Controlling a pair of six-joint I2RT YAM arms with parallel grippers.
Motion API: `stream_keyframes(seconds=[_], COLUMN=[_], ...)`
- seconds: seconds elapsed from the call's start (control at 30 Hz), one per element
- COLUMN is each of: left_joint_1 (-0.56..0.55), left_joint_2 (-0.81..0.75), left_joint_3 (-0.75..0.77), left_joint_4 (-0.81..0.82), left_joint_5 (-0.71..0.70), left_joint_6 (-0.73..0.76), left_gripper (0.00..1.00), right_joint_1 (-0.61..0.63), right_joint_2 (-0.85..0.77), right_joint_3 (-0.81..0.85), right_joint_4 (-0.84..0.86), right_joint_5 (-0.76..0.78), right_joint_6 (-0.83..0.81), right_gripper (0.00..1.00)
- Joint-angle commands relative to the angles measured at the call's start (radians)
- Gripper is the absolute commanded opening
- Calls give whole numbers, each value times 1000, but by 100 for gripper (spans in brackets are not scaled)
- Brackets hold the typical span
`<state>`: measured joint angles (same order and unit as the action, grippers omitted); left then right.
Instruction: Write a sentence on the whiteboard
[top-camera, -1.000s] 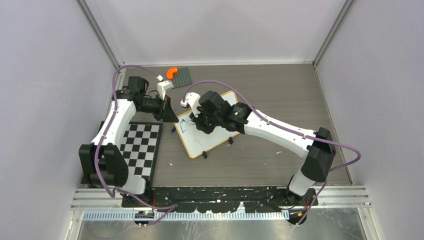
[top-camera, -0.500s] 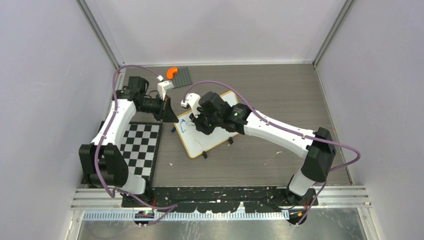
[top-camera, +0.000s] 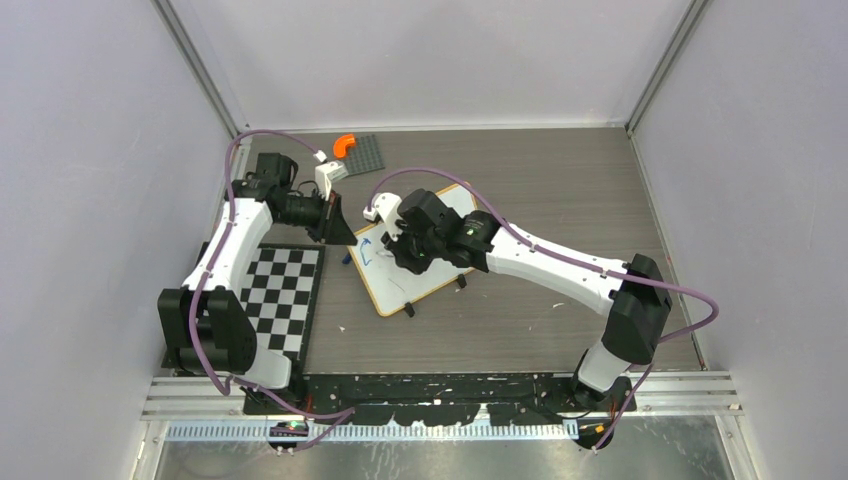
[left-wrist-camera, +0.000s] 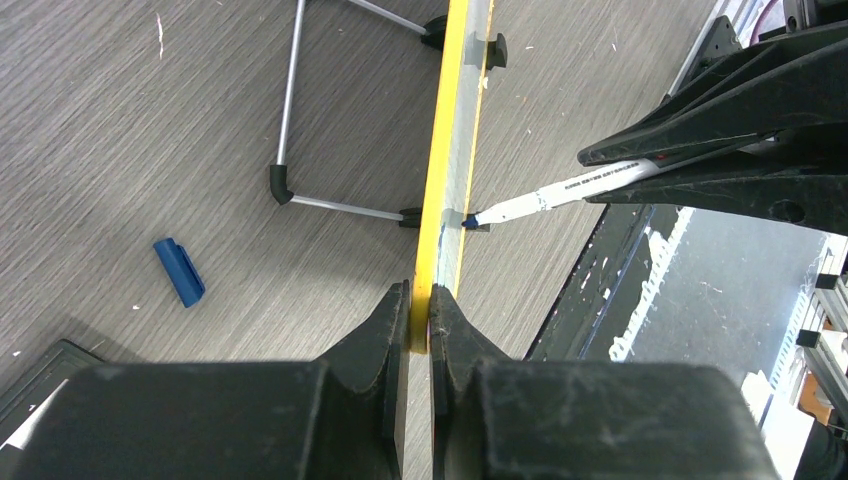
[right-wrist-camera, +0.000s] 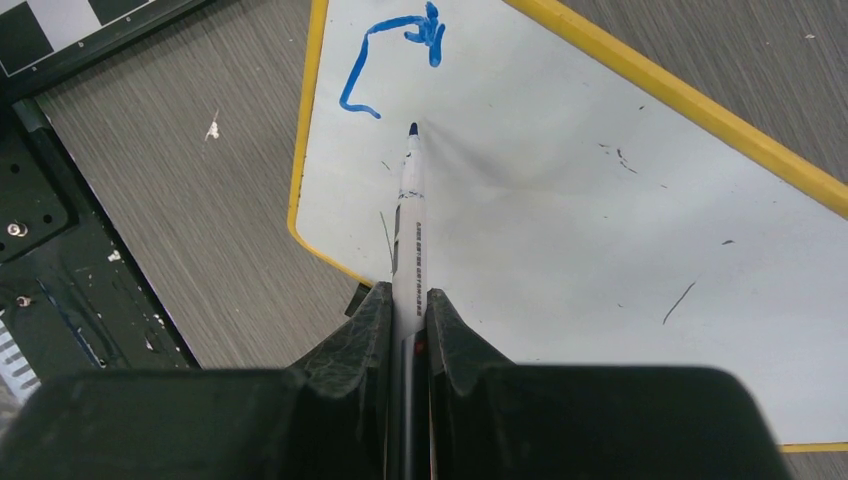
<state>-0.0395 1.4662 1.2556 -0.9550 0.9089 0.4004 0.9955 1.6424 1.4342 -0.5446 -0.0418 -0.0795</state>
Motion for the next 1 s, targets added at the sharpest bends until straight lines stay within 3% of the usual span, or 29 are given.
stream_keyframes(seconds=[0.0,0.97], left_joint_1=[-7,-8], left_joint_2=[6,4], left_joint_3=[11,4], left_joint_4=[-7,-7], left_joint_5=[-4,-5], left_joint_6=[6,10], left_gripper=[0,0], right_joint_1=[4,13], right_joint_2=[-14,26], right_joint_3=[37,15], right_joint_4=[52,27], right_joint_5=[32,56], right_joint_6=[5,-35], right_gripper=[0,0])
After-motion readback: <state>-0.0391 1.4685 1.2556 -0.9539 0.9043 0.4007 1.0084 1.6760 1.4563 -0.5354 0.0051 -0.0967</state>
